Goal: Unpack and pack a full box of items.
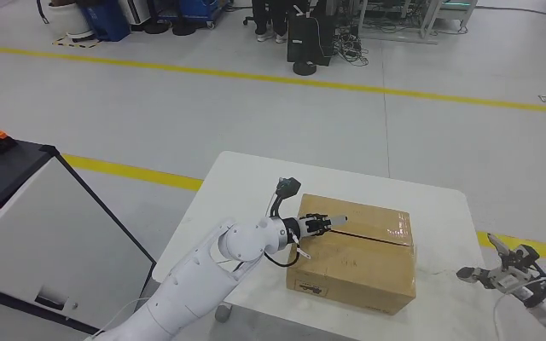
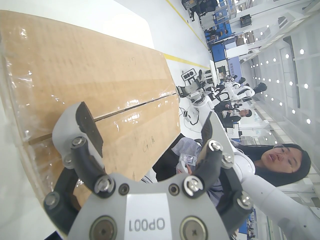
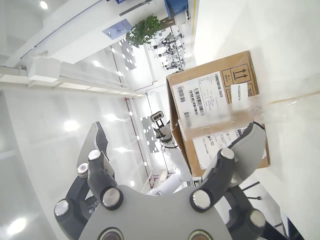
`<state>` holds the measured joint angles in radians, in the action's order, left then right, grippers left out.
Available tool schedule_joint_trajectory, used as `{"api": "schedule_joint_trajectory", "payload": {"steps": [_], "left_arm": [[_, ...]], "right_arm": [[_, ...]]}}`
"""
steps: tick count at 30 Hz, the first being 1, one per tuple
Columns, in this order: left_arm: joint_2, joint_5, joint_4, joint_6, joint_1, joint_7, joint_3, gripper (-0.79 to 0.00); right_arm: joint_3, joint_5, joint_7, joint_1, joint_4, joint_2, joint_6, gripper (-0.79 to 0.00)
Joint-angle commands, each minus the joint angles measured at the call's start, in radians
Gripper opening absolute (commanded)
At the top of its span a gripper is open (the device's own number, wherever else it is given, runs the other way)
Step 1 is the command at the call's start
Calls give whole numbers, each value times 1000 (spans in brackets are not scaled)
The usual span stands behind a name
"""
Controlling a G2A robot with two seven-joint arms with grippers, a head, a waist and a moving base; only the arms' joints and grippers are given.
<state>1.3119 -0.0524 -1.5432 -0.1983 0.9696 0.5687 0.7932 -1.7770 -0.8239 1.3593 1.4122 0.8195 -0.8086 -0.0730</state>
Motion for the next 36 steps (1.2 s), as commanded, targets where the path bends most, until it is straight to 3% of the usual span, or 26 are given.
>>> {"api": "schedule_joint_trajectory", "payload": {"steps": [1, 15, 33, 36], "left_arm": [[0, 0, 0, 0, 0, 0, 0, 0], [0, 0, 0, 0, 0, 0, 0, 0], [0, 0, 0, 0, 0, 0, 0, 0], [0, 0, 0, 0, 0, 0, 0, 0]], "right_arm": [[10, -7, -32, 32, 51, -5, -32, 0], [-19, -102, -328, 265, 431, -26, -247, 0], [-19, -102, -328, 265, 431, -26, -247, 0], [-7, -122, -342, 269, 432, -29, -298, 0]]}}
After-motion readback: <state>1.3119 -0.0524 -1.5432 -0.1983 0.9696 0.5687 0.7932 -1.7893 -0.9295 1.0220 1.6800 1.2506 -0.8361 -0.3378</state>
